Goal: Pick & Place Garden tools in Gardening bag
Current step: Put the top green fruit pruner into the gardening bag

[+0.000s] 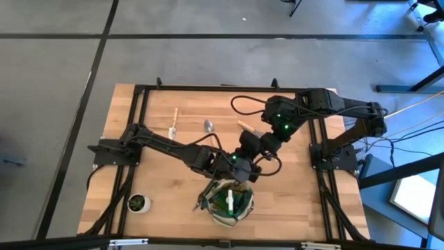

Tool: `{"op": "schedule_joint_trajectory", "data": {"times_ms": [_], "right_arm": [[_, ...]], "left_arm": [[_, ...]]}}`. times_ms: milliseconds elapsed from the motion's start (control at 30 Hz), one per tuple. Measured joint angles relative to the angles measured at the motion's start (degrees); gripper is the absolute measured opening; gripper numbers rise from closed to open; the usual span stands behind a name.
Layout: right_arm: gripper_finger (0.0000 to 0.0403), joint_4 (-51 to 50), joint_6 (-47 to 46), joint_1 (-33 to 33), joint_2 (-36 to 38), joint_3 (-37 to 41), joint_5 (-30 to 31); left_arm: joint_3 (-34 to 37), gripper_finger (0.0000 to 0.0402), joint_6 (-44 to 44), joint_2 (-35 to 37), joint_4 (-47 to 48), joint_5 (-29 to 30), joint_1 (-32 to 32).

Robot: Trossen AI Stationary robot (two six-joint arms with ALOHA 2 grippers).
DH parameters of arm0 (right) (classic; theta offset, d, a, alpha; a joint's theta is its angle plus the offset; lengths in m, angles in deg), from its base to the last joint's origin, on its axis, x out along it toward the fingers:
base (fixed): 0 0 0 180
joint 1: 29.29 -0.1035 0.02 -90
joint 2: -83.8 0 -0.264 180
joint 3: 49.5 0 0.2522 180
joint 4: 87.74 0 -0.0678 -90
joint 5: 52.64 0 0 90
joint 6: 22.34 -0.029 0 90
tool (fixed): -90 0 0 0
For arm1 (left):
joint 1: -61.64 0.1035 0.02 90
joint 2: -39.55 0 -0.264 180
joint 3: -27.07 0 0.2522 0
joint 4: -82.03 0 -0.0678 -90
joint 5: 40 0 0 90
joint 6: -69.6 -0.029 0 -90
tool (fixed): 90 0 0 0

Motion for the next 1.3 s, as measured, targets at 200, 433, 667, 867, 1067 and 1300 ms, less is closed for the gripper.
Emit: {"op": "schedule_joint_trajectory", "data": {"times_ms": [200,433,667,867,1067,1300], "right_arm": [[0.0230,2.35,2.71,0.02,0.51,-0.02,-0.51],[0.0255,7.07,5.11,-0.01,2.28,-0.12,-1.12],[0.0246,14.39,6.80,-0.02,6.44,-0.13,-1.30],[0.0238,22.93,7.63,-0.77,11.49,-0.12,2.77],[0.0238,32.09,12.46,-4.86,15.85,-0.11,8.45],[0.0238,38.20,20.01,-14.34,17.17,-0.11,18.76]], "left_arm": [[0.05,0.0063,13.40,1.05,2.56,-1.22,-0.15],[0.12,0.0063,26.94,2.42,6.22,-4.49,-0.02],[0.10,0.0063,39.61,4.48,6.50,-8.83,-0.04],[0.05,0.0063,47.25,6.61,6.14,-12.02,-0.17],[0.05,0.0063,54.25,8.45,2.24,-18.72,-0.49],[-0.03,0.0063,58.55,9.36,-7.87,-24.10,-0.92]]}}
